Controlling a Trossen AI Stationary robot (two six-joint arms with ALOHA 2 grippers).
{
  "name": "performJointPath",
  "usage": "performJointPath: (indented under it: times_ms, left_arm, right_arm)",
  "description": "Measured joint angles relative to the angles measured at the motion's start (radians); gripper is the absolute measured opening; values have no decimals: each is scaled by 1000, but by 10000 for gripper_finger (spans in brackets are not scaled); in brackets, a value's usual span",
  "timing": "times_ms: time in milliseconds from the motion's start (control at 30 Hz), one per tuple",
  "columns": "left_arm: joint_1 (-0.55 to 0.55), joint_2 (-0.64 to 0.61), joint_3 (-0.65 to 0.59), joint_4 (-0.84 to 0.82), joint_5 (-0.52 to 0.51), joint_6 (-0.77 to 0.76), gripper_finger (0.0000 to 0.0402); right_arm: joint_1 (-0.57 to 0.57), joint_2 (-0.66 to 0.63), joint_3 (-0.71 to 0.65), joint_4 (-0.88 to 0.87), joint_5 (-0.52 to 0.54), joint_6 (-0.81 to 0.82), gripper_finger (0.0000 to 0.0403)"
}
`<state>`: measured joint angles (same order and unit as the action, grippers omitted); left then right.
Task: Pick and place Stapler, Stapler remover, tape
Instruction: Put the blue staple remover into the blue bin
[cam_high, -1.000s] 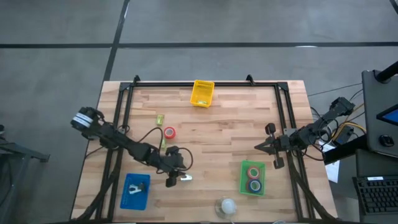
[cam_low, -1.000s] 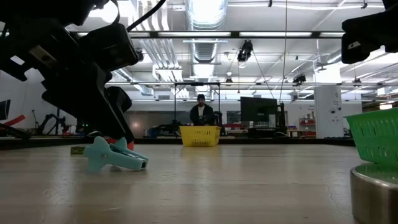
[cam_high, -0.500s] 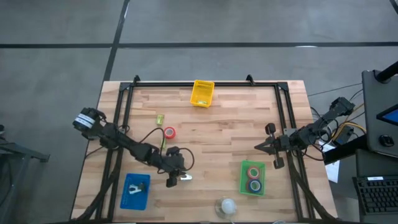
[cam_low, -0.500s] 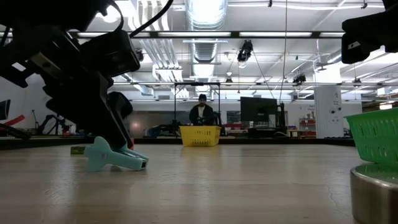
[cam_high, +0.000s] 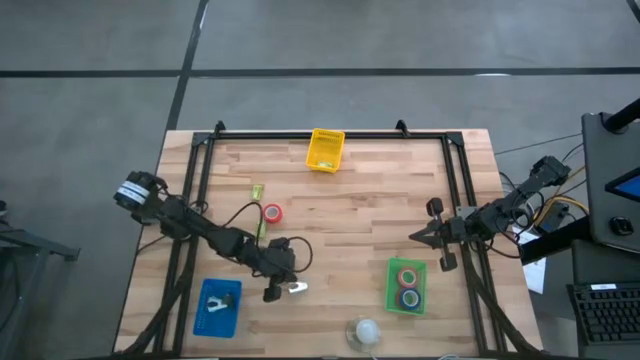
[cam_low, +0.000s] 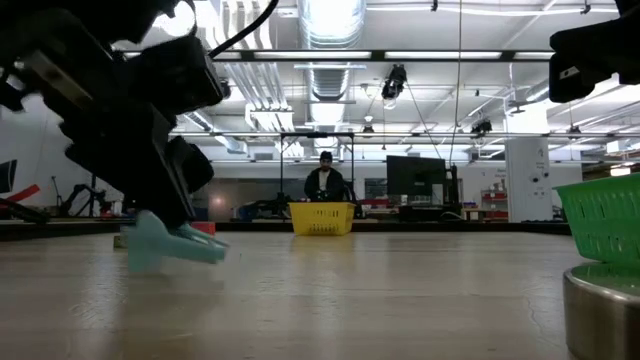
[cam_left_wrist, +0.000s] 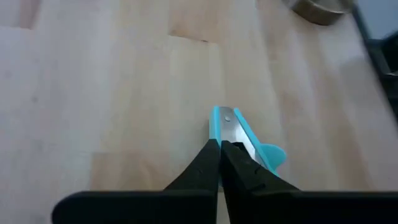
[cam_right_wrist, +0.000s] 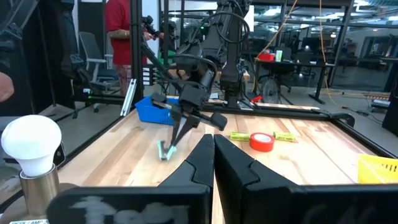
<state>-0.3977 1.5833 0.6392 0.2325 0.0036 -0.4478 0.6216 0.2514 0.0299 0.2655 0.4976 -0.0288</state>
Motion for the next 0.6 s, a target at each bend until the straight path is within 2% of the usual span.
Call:
performJointPath:
  times_ms: [167,367,500,600]
  left_arm:
    - [-15,-98,10,-85,136,-73,5]
    - [-95,-284,11,-190,294,-216,6]
    - [-175,-395,11,-260,281,-335,4]
    - [-257,-458,11,-362,188,-441,5]
  right_arm:
    - [0,0,0,0,0,0,8]
    - [0,0,0,0,0,1,8]
    - [0,0,0,0,0,0,8]
    - [0,0,0,0,0,0,8]
